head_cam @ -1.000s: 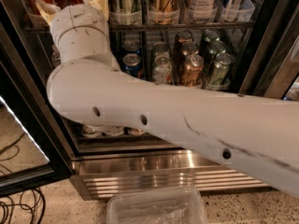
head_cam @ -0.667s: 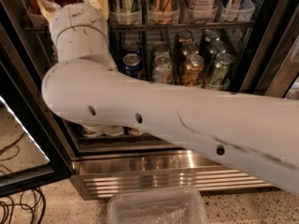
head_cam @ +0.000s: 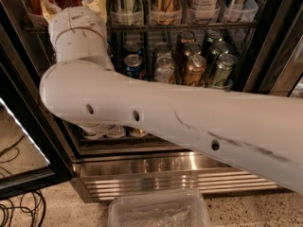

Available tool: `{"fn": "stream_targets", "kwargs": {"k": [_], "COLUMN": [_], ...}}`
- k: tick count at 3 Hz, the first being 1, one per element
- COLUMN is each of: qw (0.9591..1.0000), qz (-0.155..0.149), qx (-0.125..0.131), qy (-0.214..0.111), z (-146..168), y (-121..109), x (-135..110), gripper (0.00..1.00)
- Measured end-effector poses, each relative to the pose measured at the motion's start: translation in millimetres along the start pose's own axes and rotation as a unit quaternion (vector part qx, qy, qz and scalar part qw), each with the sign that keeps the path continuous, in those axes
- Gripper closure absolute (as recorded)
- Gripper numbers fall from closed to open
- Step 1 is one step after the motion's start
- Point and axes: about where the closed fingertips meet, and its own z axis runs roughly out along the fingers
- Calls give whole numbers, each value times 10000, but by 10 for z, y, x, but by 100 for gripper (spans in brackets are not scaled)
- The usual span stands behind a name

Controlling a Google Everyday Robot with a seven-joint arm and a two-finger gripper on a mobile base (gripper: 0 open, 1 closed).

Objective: Pick coke can from top shelf of fridge

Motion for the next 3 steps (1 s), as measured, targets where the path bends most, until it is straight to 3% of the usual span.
{"fn": "stream_targets", "kwargs": {"k": [3], "qw": [9996], "qz": [269], "qx": [70], "qy": [102], "z": [64], "y": [-109], "x": [133], "gripper": [35]}}
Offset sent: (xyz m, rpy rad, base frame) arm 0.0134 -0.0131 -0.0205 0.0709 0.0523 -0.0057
